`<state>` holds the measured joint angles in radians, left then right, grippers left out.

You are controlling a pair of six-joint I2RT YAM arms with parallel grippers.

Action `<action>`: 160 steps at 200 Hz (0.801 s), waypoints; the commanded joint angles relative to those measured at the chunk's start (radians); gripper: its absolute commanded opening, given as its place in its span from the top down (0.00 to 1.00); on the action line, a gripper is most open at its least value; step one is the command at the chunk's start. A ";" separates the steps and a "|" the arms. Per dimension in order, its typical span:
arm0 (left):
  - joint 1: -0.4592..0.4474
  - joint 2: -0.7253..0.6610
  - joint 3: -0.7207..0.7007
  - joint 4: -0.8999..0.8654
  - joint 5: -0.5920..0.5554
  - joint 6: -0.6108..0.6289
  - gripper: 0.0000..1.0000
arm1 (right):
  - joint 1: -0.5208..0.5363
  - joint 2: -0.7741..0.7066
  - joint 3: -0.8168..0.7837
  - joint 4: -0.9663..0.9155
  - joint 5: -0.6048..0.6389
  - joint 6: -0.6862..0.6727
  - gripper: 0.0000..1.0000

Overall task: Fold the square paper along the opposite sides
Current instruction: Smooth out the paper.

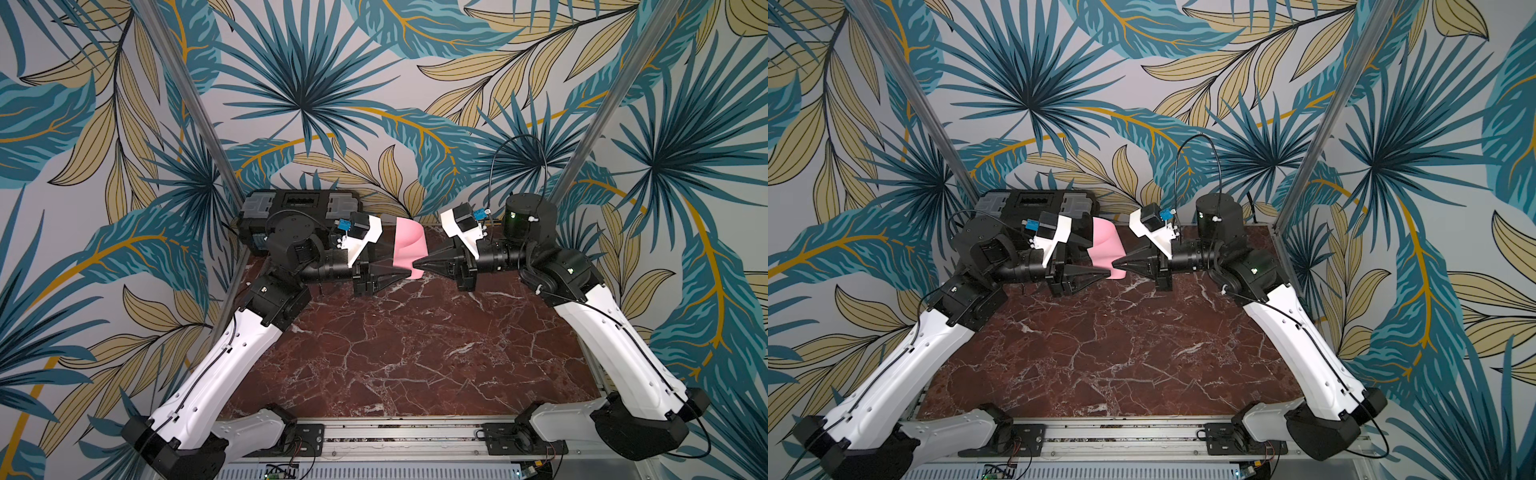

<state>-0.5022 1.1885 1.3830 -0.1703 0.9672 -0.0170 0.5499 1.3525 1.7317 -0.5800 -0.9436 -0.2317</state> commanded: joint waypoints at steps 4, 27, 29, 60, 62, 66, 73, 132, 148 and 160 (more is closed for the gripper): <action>0.005 0.011 0.050 0.058 0.025 -0.038 0.47 | 0.002 -0.005 -0.011 0.000 -0.035 0.012 0.97; 0.006 0.007 0.053 0.067 0.031 -0.044 0.56 | 0.003 -0.004 -0.012 0.000 -0.035 0.014 0.97; 0.005 0.007 0.053 0.067 0.032 -0.044 0.57 | 0.002 -0.004 -0.012 0.000 -0.035 0.014 0.97; 0.006 -0.007 0.051 0.052 0.033 -0.037 0.64 | 0.003 -0.001 -0.013 0.000 -0.035 0.014 0.97; 0.006 -0.008 0.051 0.050 0.033 -0.036 0.65 | 0.004 -0.001 -0.013 0.000 -0.035 0.014 0.97; 0.007 -0.011 0.050 0.051 0.033 -0.034 0.66 | 0.003 -0.001 -0.013 0.000 -0.036 0.013 0.97; 0.005 -0.014 0.050 0.048 0.031 -0.032 0.68 | 0.003 0.002 -0.012 0.000 -0.037 0.014 0.97; 0.005 -0.017 0.039 0.040 0.028 -0.026 0.92 | 0.003 0.002 -0.014 0.000 -0.034 0.015 0.97; 0.006 -0.022 0.032 0.043 0.028 -0.024 0.97 | 0.003 0.002 -0.015 0.000 -0.031 0.012 0.97; 0.005 -0.029 0.026 0.044 0.027 -0.022 1.00 | 0.003 0.002 -0.015 -0.001 -0.029 0.012 0.97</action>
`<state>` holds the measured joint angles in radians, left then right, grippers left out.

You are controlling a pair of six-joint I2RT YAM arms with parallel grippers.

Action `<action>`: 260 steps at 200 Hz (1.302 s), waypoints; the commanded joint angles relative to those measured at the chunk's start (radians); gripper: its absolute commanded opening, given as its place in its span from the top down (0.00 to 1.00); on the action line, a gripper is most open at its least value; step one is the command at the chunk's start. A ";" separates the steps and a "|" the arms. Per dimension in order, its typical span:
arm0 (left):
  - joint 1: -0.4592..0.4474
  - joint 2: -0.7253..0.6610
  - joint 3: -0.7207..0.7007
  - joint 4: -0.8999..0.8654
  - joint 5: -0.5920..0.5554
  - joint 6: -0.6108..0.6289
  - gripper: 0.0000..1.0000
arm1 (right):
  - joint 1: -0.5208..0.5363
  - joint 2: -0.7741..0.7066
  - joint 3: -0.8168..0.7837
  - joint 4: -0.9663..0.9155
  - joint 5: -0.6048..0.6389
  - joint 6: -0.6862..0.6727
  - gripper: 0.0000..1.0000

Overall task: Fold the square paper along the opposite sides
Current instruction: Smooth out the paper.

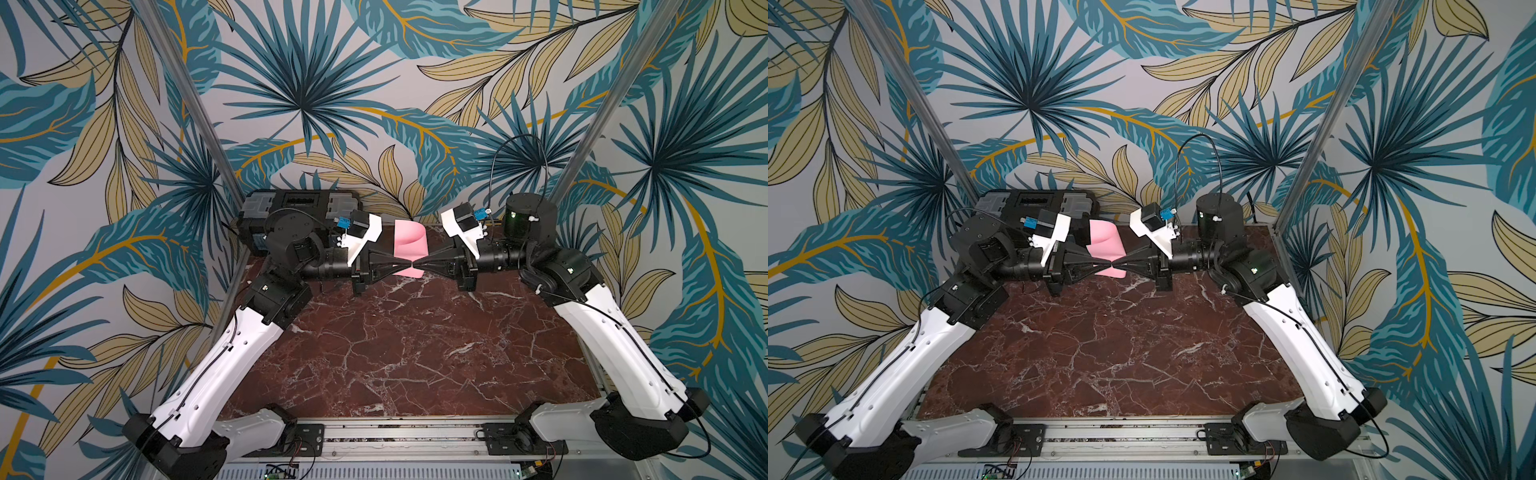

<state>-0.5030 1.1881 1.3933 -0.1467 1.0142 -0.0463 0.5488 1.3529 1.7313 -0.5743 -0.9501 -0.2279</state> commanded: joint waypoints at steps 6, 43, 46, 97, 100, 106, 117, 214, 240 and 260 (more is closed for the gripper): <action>0.006 -0.032 0.012 0.021 -0.020 0.008 1.00 | 0.004 0.002 -0.015 -0.006 -0.024 0.009 0.97; 0.006 -0.059 -0.008 0.027 -0.030 0.007 1.00 | 0.004 0.002 -0.012 -0.006 -0.013 0.010 0.84; 0.006 -0.060 -0.010 0.026 -0.032 0.008 1.00 | 0.005 0.002 -0.010 -0.006 -0.012 0.009 0.82; 0.007 -0.070 -0.037 0.023 -0.038 0.011 1.00 | 0.004 0.013 0.038 -0.006 -0.008 0.015 0.72; 0.006 -0.070 -0.039 0.021 -0.039 0.012 1.00 | 0.004 0.015 0.042 -0.006 -0.011 0.015 0.72; 0.006 -0.068 -0.041 0.021 -0.040 0.013 1.00 | 0.004 0.018 0.049 -0.006 -0.015 0.018 0.72; 0.006 -0.065 -0.045 0.019 -0.041 0.014 1.00 | 0.004 0.025 0.062 -0.006 -0.028 0.024 0.72; 0.006 -0.071 -0.036 0.030 -0.088 0.020 1.00 | 0.007 0.026 0.036 -0.004 -0.067 0.038 1.00; 0.006 -0.074 -0.036 0.054 -0.088 0.005 1.00 | 0.008 0.020 0.017 -0.003 -0.061 0.033 0.84; 0.006 -0.074 -0.035 0.065 -0.091 -0.002 1.00 | 0.007 0.018 0.003 -0.001 -0.059 0.032 0.78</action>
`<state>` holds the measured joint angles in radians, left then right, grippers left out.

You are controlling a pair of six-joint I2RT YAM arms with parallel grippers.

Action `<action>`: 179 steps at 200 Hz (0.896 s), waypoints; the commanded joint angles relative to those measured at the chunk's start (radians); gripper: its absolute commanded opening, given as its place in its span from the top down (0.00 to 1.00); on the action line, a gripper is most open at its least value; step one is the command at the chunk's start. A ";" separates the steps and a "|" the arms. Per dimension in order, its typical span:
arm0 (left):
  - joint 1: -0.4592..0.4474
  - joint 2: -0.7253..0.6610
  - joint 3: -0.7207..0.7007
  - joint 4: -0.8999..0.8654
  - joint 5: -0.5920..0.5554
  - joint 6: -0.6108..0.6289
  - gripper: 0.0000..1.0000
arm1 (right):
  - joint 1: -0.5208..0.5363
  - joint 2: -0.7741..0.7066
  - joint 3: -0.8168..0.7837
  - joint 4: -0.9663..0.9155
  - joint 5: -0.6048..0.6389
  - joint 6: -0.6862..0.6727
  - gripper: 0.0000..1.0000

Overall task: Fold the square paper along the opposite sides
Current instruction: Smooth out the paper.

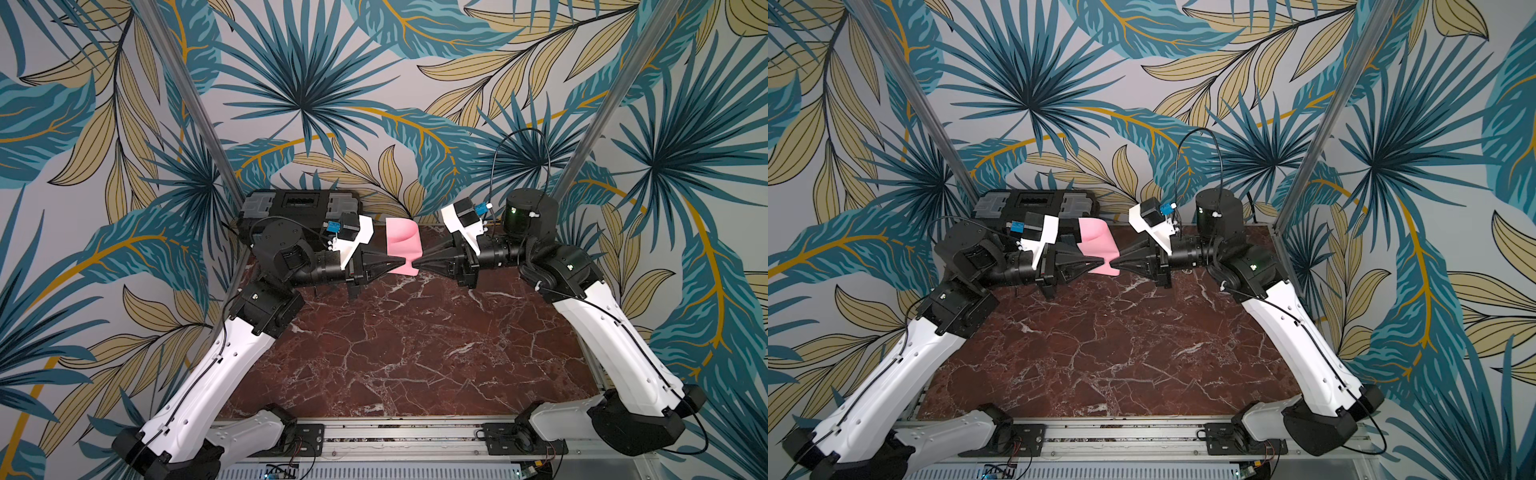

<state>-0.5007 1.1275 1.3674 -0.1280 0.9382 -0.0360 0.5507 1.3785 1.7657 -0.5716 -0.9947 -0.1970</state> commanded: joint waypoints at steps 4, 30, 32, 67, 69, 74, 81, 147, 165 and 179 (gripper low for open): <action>0.004 -0.015 -0.009 0.049 -0.015 -0.014 1.00 | 0.005 -0.006 -0.035 -0.004 -0.014 0.001 0.78; 0.005 -0.015 -0.007 0.055 -0.012 -0.021 1.00 | 0.008 -0.002 -0.043 -0.001 -0.004 0.002 0.96; 0.004 -0.014 -0.007 0.056 -0.012 -0.021 1.00 | 0.007 -0.002 -0.043 -0.001 -0.002 0.001 0.99; 0.004 -0.016 -0.004 0.037 -0.019 -0.010 1.00 | 0.007 -0.010 -0.047 0.003 0.004 0.000 1.00; 0.004 -0.016 -0.004 0.036 -0.019 -0.009 1.00 | 0.007 -0.010 -0.048 0.003 0.002 -0.001 0.98; 0.004 -0.015 -0.003 0.034 -0.022 -0.007 1.00 | 0.006 -0.011 -0.050 0.003 0.002 -0.003 0.88; 0.004 -0.015 -0.001 0.031 -0.023 -0.006 1.00 | 0.007 -0.015 -0.056 0.003 0.003 -0.005 0.80; 0.004 -0.013 0.001 0.025 -0.014 -0.005 1.00 | 0.008 -0.025 -0.054 0.025 0.030 0.002 0.90; 0.004 -0.010 -0.006 0.022 -0.013 -0.004 1.00 | 0.007 -0.022 -0.029 0.021 0.030 0.003 0.73; 0.005 -0.007 -0.010 0.013 -0.018 0.001 1.00 | 0.007 -0.021 -0.011 0.022 0.026 0.004 0.66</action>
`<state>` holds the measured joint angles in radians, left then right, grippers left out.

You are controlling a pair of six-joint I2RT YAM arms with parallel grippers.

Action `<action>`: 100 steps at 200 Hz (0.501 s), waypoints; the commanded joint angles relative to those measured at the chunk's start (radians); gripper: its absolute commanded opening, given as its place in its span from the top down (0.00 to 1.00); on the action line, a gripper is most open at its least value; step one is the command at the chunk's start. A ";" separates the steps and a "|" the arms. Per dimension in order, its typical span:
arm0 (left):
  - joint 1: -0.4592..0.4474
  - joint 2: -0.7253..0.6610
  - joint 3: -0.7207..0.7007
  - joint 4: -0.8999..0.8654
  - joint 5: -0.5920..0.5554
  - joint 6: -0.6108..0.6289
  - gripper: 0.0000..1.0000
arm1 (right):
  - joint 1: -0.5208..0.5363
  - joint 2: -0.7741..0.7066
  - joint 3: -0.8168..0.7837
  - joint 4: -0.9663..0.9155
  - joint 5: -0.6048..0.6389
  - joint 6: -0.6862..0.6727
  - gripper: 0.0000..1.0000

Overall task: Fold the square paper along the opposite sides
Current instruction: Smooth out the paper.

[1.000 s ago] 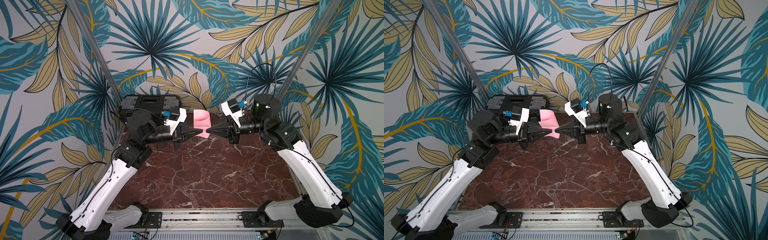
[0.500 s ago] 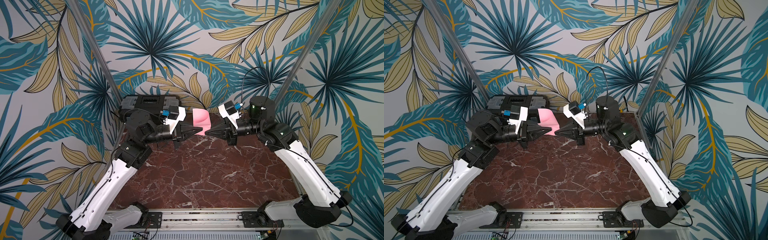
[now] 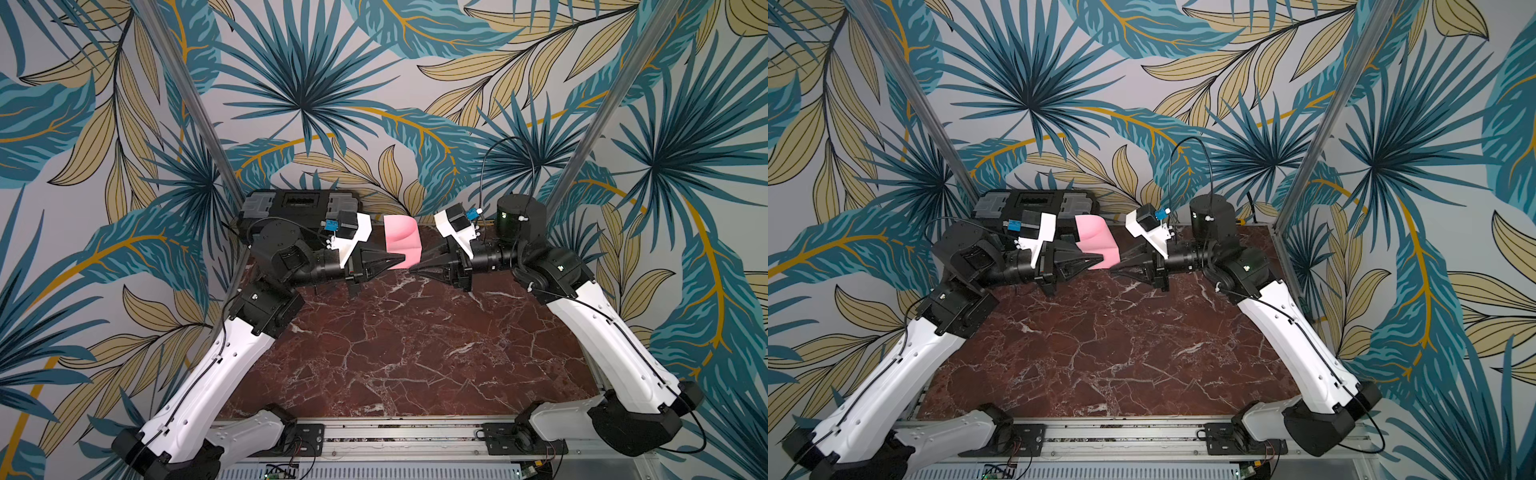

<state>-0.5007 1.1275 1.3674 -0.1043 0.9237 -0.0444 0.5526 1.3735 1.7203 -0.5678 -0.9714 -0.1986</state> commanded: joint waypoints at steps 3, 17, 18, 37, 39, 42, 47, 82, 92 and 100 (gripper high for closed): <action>0.004 -0.005 -0.009 -0.012 -0.003 0.012 1.00 | 0.005 -0.016 0.038 0.019 0.001 0.005 0.66; 0.004 -0.003 -0.011 -0.018 -0.001 0.013 1.00 | 0.005 -0.012 0.052 0.019 -0.003 0.007 0.64; 0.004 -0.003 -0.011 -0.018 0.000 0.014 1.00 | 0.005 -0.012 0.054 0.019 -0.003 0.007 0.64; 0.002 0.000 -0.011 -0.018 0.005 0.014 1.00 | 0.004 -0.002 0.070 0.017 -0.009 0.008 0.64; 0.002 0.000 -0.010 -0.019 0.006 0.015 1.00 | 0.004 -0.001 0.072 0.017 -0.010 0.008 0.64; 0.002 0.000 -0.011 -0.018 0.006 0.014 1.00 | 0.004 0.001 0.074 0.017 -0.010 0.010 0.64; 0.002 0.001 -0.011 -0.021 0.006 0.014 1.00 | 0.005 0.004 0.078 0.017 -0.012 0.011 0.64; -0.013 0.009 -0.002 -0.060 0.021 0.038 1.00 | 0.005 0.029 0.109 0.017 -0.023 0.013 0.71; -0.022 0.011 0.004 -0.084 0.015 0.053 1.00 | 0.005 0.036 0.117 0.017 -0.026 0.013 0.74; -0.028 0.011 0.008 -0.097 0.012 0.063 1.00 | 0.005 0.040 0.124 0.017 -0.028 0.015 0.79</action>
<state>-0.5114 1.1320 1.3674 -0.1429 0.9283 -0.0223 0.5526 1.3891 1.8168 -0.5606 -0.9752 -0.1928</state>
